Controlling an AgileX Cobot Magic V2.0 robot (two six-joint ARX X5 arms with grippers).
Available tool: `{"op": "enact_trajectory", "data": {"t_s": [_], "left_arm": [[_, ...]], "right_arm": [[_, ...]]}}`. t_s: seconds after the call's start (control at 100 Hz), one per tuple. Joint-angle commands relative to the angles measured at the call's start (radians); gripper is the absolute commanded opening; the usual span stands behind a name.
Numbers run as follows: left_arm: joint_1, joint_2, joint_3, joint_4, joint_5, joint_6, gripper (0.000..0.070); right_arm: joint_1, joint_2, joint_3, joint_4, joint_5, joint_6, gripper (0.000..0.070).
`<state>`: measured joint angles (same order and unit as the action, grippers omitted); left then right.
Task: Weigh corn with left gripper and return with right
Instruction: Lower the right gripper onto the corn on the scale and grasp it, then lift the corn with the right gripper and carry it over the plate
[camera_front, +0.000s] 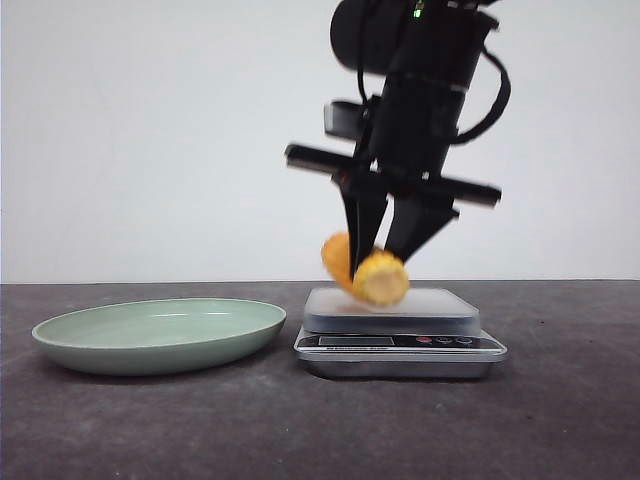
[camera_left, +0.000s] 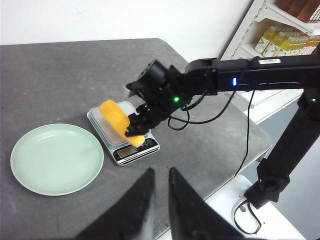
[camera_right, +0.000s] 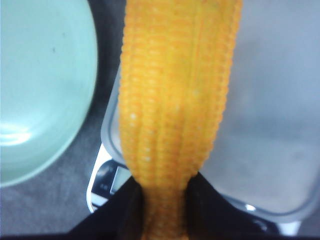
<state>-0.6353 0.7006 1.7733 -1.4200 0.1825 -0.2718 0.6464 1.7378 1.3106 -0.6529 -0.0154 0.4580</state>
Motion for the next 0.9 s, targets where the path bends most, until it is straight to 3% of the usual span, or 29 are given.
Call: {"op": "enact_trajectory", "data": {"t_s": [0.0,0.23,0.46,0.58,0.71,0.89], "left_arm": [[-0.006,0.003,0.018,-0.027,0.002,0.019,0.0011],[-0.006,0.003,0.018,-0.025,-0.002,0.048,0.001],[-0.006,0.003,0.018,-0.025,-0.001,0.054,0.001],[-0.006,0.003,0.018,-0.024,-0.002,0.068,0.001],[-0.006,0.004,0.018,-0.018,-0.002,0.106,0.001],[-0.006,0.004,0.018,0.0,-0.002,0.113,0.001]], "right_arm": [[0.011,-0.084,0.068,0.061,0.039,-0.004,0.0],[0.096,-0.301,0.167,0.306,0.103,-0.076,0.0],[0.149,-0.305,0.233,0.224,0.098,-0.07,0.0],[0.193,-0.244,0.233,0.167,0.082,-0.009,0.0],[0.233,-0.12,0.233,0.154,0.008,0.039,0.0],[0.246,0.098,0.233,0.188,-0.087,0.178,0.0]]}}
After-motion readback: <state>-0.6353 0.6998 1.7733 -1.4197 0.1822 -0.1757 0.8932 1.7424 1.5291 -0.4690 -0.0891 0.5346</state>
